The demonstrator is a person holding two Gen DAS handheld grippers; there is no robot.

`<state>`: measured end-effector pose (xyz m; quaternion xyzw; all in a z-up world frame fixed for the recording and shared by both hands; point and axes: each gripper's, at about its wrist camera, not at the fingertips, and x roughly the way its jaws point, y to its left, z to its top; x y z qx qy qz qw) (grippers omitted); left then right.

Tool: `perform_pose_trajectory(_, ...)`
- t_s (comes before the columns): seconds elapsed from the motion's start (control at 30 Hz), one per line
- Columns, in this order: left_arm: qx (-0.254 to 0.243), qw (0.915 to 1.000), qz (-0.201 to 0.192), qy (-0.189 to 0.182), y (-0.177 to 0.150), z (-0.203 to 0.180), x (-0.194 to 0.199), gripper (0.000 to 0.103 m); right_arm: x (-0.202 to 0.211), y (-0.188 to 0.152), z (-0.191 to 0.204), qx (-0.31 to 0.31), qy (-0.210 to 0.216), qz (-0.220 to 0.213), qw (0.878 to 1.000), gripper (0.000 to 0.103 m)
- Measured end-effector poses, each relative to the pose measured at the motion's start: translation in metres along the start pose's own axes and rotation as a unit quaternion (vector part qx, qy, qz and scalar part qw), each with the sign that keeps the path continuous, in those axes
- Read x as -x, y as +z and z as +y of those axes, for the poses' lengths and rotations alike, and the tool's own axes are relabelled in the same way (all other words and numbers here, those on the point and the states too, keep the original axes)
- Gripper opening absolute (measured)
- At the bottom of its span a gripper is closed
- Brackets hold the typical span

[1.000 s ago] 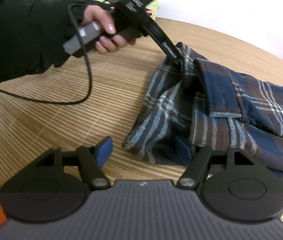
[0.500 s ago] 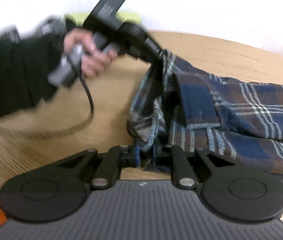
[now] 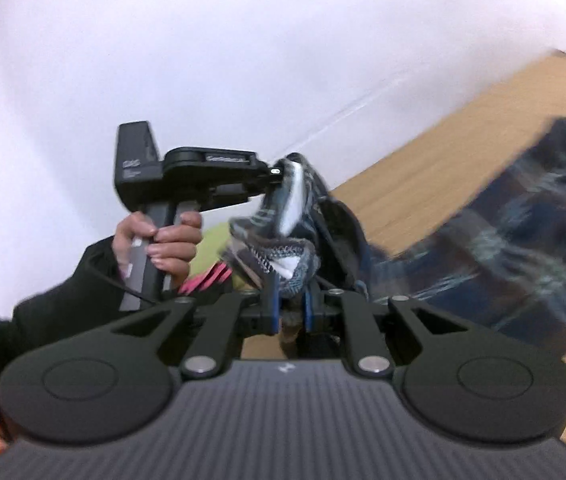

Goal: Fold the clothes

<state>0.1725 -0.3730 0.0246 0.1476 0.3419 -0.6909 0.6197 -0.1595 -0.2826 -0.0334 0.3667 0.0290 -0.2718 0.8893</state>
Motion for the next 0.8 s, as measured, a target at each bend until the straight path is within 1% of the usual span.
perform_pose_trajectory(0.07, -0.013, 0.9988, 0.038, 0.026, 0.017, -0.031, -0.045, 0.008, 0.008, 0.006, -0.041, -0.052, -0.018, -0.004, 0.998, 0.015)
perform_pose_trajectory(0.17, -0.019, 0.9918, 0.103, 0.073, 0.02, -0.06, -0.127, 0.009, 0.011, 0.006, -0.104, -0.112, -0.058, 0.008, 0.992, 0.015)
perform_pose_trajectory(0.2, -0.02, 0.9881, 0.124, 0.089, 0.021, -0.07, -0.153, 0.009, 0.008, 0.003, -0.121, -0.116, -0.072, 0.019, 0.99, 0.015)
perform_pose_trajectory(0.23, -0.008, 0.9845, 0.144, 0.101, 0.017, -0.072, -0.175, 0.009, 0.004, -0.001, -0.135, -0.113, -0.086, 0.033, 0.989, 0.017)
perform_pose_trajectory(0.27, -0.004, 0.9811, 0.158, 0.111, 0.012, -0.074, -0.189, 0.009, 0.002, -0.004, -0.146, -0.111, -0.097, 0.048, 0.988, 0.017)
perform_pose_trajectory(0.3, 0.0, 0.9775, 0.172, 0.122, 0.006, -0.077, -0.202, 0.009, 0.001, -0.007, -0.154, -0.111, -0.104, 0.064, 0.986, 0.021)
perform_pose_trajectory(0.33, -0.008, 0.9758, 0.174, 0.132, 0.0, -0.077, -0.203, 0.009, 0.003, -0.007, -0.159, -0.11, -0.108, 0.073, 0.985, 0.026)
perform_pose_trajectory(0.37, -0.027, 0.9752, 0.171, 0.139, -0.002, -0.08, -0.2, 0.009, 0.007, -0.003, -0.159, -0.106, -0.107, 0.073, 0.986, 0.028)
perform_pose_trajectory(0.43, -0.045, 0.9751, 0.166, 0.139, 0.004, -0.084, -0.187, 0.01, 0.015, 0.005, -0.16, -0.098, -0.104, 0.071, 0.987, 0.037)
perform_pose_trajectory(0.5, -0.048, 0.9758, 0.159, 0.142, 0.018, -0.084, -0.17, 0.012, 0.023, 0.012, -0.161, -0.089, -0.102, 0.07, 0.988, 0.04)
perform_pose_trajectory(0.57, -0.052, 0.9756, 0.151, 0.151, 0.029, -0.084, -0.15, 0.015, 0.026, 0.022, -0.162, -0.071, -0.098, 0.066, 0.99, 0.04)
perform_pose_trajectory(0.63, -0.053, 0.9756, 0.142, 0.158, 0.037, -0.085, -0.133, 0.018, 0.023, 0.031, -0.153, -0.037, -0.087, 0.063, 0.994, 0.04)
perform_pose_trajectory(0.67, -0.052, 0.9767, 0.138, 0.156, 0.039, -0.084, -0.122, 0.019, 0.021, 0.035, -0.146, -0.018, -0.08, 0.062, 0.995, 0.041)
perform_pose_trajectory(0.7, -0.049, 0.9777, 0.137, 0.151, 0.039, -0.083, -0.117, 0.022, 0.018, 0.038, -0.138, 0.002, -0.072, 0.06, 0.996, 0.042)
perform_pose_trajectory(0.73, -0.046, 0.9785, 0.137, 0.147, 0.039, -0.082, -0.111, 0.024, 0.016, 0.04, -0.131, 0.019, -0.068, 0.06, 0.996, 0.046)
perform_pose_trajectory(0.77, -0.043, 0.979, 0.139, 0.143, 0.037, -0.079, -0.109, 0.024, 0.013, 0.039, -0.125, 0.03, -0.069, 0.063, 0.995, 0.047)
perform_pose_trajectory(0.8, -0.04, 0.979, 0.142, 0.14, 0.037, -0.078, -0.116, 0.026, 0.011, 0.037, -0.119, 0.041, -0.069, 0.065, 0.995, 0.047)
